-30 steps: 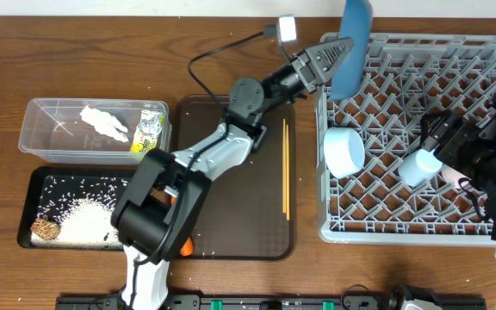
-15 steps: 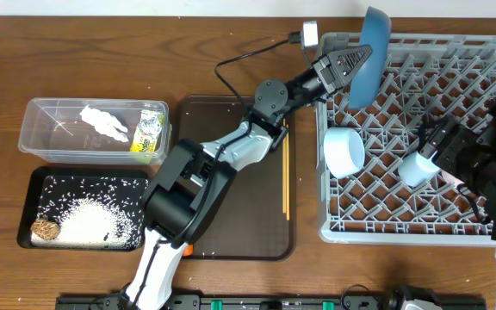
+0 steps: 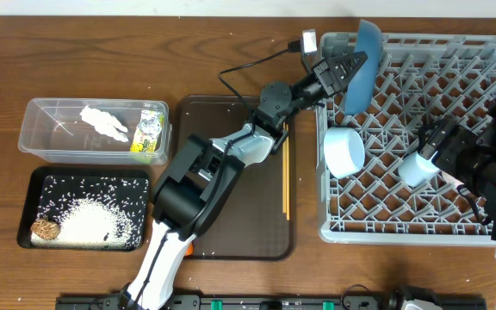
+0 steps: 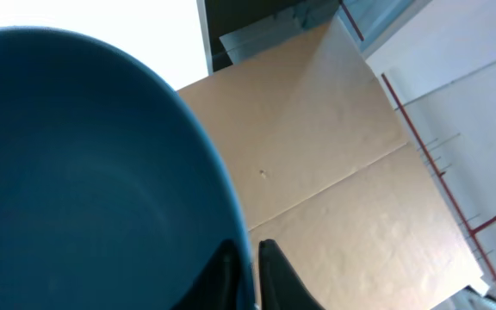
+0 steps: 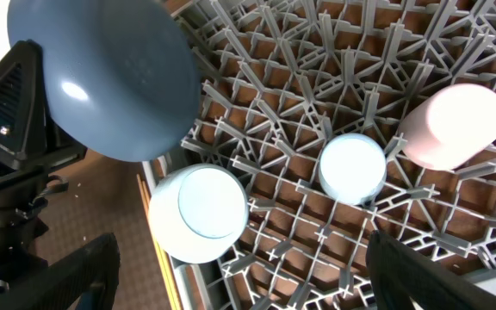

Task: Sort waste into correct bins and load items into the dishwasher rack
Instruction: 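Set the blue plate upright in the rack's back-left slots, release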

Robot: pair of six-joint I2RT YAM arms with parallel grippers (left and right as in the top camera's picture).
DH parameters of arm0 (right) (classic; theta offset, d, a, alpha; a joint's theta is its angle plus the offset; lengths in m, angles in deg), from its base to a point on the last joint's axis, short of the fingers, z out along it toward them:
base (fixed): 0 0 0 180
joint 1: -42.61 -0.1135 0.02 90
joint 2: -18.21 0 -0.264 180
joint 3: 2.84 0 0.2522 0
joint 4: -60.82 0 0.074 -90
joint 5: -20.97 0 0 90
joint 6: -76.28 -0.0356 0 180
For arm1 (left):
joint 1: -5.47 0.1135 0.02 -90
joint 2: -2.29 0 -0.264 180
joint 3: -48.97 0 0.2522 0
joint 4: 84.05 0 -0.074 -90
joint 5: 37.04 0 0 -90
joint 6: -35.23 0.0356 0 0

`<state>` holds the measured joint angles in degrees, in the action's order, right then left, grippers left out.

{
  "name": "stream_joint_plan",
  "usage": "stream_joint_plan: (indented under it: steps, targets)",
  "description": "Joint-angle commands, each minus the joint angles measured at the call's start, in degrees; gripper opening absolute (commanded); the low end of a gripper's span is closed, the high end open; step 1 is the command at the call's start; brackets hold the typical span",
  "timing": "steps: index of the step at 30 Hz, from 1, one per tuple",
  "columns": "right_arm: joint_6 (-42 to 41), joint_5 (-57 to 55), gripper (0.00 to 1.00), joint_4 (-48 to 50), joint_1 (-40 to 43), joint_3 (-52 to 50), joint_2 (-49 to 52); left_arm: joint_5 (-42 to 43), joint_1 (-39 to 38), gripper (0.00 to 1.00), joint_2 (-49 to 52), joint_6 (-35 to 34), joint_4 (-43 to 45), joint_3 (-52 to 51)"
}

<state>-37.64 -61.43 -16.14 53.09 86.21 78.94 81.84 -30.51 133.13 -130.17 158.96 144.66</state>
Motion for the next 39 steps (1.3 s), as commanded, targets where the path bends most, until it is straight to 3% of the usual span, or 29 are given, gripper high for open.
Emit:
stream_joint_plan:
  steps: [1, 5, 12, 14, 17, 34, 39]
  targets:
    - [0.28, -0.79, 0.84, -0.17, 0.48, 0.85, -0.09, -0.33, 0.92, 0.22, -0.13, -0.35, -0.81, 2.32]
    - [0.39, -0.81, 0.84, -0.44, 0.48, 0.85, -0.09, 1.86, 2.27, 0.48, -0.13, -0.31, -3.02, 2.32]
    - [0.39, -1.4, 0.84, -0.48, 0.48, 0.83, -0.09, 10.01, 6.16, 0.59, -0.13, 2.16, -12.17, 2.32]
    - [0.39, -1.4, 0.84, -0.46, 0.48, 0.83, -0.09, 12.22, 7.17, 0.8, -0.13, 4.24, -13.75, 2.32]
    - [0.39, -1.42, 0.84, -0.48, 0.48, 0.85, -0.09, 14.49, 8.5, 0.98, -0.13, 5.2, -16.04, 2.32]
    - [2.82, -0.66, 0.87, 1.14, 0.46, 0.85, -0.11, 24.83, 18.47, 0.98, -1.09, 14.51, -34.32, 2.32]
    - [12.63, 6.36, 0.86, 3.21, 0.33, 0.85, -0.39, 28.11, 22.53, 0.98, -3.91, 26.01, -47.56, 2.32]
